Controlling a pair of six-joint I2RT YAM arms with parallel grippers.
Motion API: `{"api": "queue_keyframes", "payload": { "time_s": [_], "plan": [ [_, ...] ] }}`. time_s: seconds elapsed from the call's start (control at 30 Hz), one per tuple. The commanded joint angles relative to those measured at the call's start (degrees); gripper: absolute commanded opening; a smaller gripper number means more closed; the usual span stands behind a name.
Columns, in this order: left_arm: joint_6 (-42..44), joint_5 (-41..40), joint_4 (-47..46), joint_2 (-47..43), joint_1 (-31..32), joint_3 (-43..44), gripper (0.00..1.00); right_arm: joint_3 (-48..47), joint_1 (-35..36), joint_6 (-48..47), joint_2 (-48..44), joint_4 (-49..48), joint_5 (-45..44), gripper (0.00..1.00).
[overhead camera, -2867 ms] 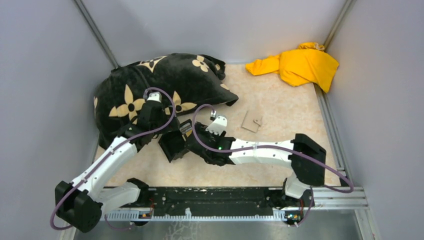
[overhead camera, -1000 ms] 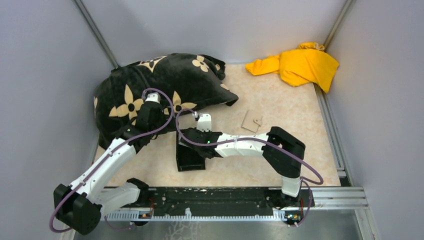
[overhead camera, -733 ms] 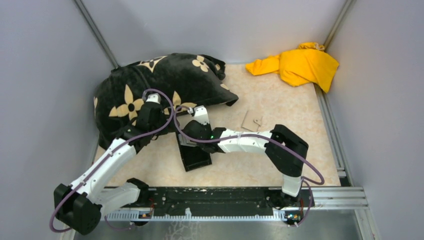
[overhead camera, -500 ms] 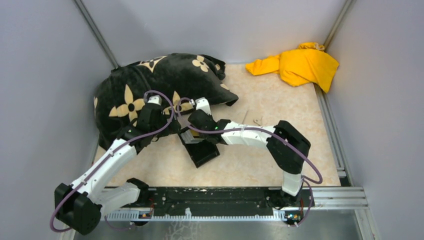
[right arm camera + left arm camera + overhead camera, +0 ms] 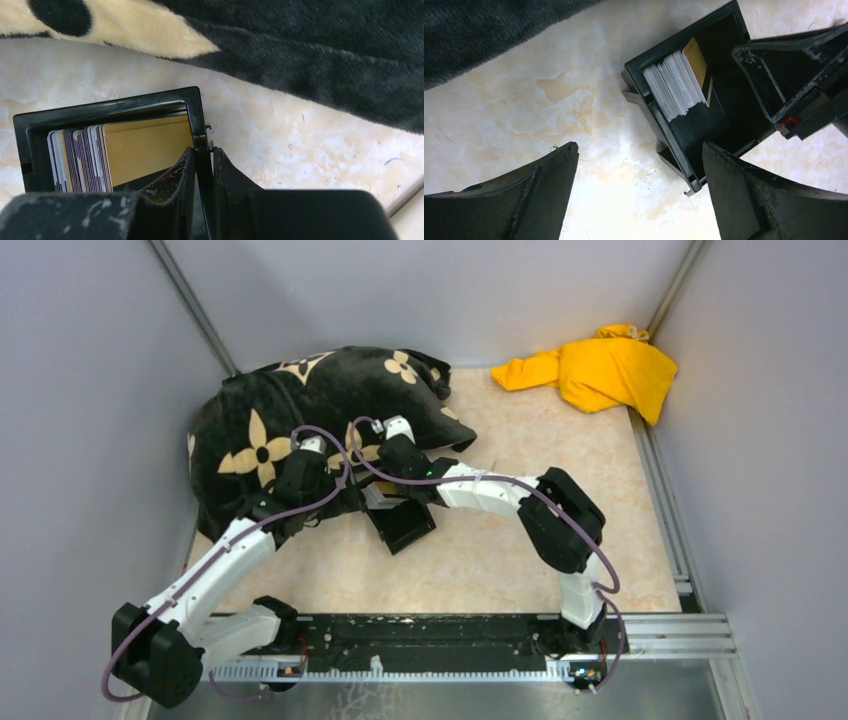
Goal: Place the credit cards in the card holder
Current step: Adjust the storage box at the center of the board.
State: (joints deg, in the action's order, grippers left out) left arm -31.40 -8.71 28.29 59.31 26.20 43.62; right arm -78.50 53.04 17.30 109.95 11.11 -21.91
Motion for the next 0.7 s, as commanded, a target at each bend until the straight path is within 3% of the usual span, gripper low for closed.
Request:
{"api": "queue_keyframes", "payload": {
  "time_s": [0.0,0.3,0.67],
  "plan": [
    [-2.2,1.8,-1.4,-0.3,-0.2,-1.8,0.99,-5.9,-0.5,-3.7,1.0,-3.4,0.8,0.12],
    [-6.5,0.1,-3.2,-4.9,-0.2,-5.3,0.98,-8.2,-0.5,-7.0,-3.2,-1.2,-0.1,0.43],
    [-13.3,-1.7,-4.7,-14.4,-0.2,-11.5,0.96,-8.7,3.5,-11.4,-6.2,2.8,2.9,0.46]
  ]
}}
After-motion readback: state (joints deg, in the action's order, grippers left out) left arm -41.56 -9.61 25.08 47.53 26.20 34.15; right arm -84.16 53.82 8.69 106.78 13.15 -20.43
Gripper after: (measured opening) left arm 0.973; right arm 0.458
